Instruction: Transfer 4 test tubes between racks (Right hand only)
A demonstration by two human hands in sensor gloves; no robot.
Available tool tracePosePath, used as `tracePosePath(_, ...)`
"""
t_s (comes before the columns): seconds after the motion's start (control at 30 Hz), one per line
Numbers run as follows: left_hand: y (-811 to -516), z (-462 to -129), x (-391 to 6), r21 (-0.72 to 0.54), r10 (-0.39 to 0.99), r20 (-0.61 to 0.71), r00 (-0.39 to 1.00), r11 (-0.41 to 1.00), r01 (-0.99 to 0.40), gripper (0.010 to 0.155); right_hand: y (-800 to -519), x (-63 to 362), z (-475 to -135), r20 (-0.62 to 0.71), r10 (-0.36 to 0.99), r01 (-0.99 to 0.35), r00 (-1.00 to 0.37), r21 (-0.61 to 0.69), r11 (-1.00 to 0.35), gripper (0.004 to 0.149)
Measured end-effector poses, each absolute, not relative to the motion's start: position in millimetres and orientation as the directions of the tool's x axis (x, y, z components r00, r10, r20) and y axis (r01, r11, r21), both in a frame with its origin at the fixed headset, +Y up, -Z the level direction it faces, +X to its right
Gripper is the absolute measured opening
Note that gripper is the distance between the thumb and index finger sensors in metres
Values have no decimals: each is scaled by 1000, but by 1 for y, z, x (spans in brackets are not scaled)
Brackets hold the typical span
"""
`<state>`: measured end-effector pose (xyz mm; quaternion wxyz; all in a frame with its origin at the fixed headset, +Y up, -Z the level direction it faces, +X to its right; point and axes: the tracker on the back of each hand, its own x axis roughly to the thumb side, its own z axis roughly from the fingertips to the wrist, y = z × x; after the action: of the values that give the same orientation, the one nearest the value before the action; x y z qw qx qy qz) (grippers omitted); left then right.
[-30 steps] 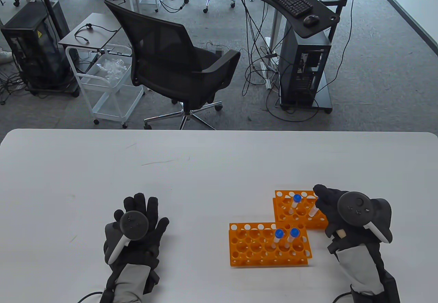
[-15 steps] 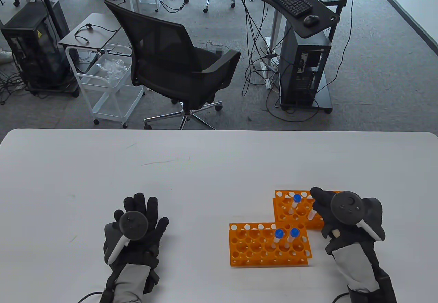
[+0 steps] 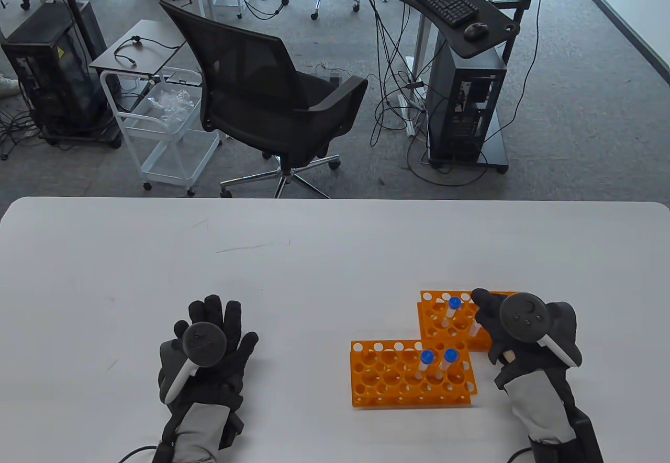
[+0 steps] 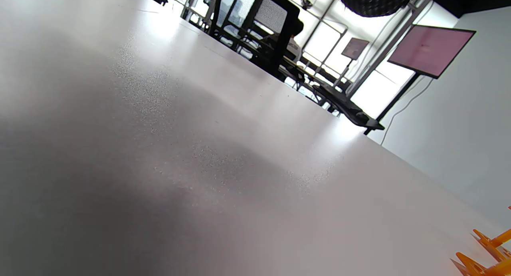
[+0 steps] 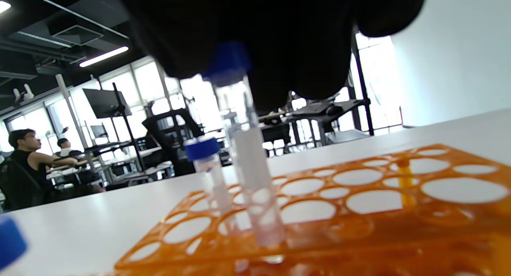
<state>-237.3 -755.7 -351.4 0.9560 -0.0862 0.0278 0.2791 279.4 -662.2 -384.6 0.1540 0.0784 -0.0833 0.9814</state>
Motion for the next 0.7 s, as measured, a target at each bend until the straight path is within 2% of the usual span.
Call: tracePosePath(0.7,-755,-351,-236,-148,530,-96,843,829,-539,69,-682,275,-392,159,258,-274,-953,-82,-958,48)
